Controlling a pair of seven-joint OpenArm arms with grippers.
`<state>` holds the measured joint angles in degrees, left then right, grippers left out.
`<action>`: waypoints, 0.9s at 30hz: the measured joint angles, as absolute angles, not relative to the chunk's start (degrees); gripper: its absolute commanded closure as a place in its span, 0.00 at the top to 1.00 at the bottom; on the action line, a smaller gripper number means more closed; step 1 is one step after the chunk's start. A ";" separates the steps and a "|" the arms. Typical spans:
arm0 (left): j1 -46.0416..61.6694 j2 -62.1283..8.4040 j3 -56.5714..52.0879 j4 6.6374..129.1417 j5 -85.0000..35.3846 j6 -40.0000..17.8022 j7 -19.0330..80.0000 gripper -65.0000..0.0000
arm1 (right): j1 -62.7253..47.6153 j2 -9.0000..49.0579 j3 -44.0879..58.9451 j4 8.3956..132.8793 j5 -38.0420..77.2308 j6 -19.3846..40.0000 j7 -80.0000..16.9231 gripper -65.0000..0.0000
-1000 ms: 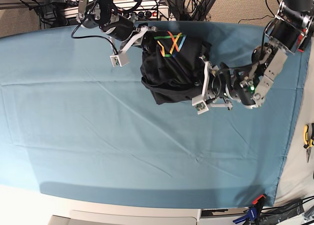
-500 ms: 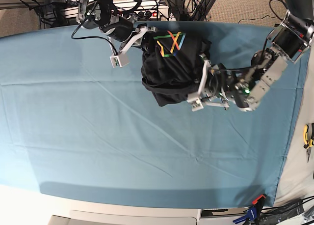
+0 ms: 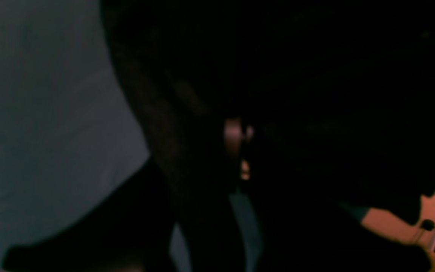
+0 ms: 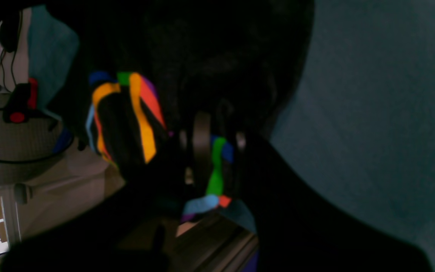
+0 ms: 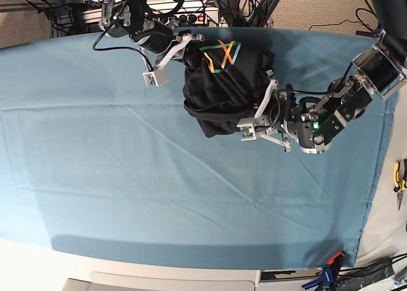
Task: Fold the T-shirt properly
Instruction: 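Lower the stack and open both grippers, pulling them apart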
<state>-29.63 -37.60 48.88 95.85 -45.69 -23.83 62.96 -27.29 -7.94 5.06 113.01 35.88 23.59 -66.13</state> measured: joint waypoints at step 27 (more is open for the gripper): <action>-32.42 -37.71 49.01 95.59 -19.97 -10.61 56.45 0.42 | -27.07 -7.92 5.06 113.01 34.98 23.62 -66.46 0.00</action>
<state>-32.42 -37.71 49.01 95.59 -19.97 -10.61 56.45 -27.07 -7.92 5.06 113.01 34.98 23.62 -66.46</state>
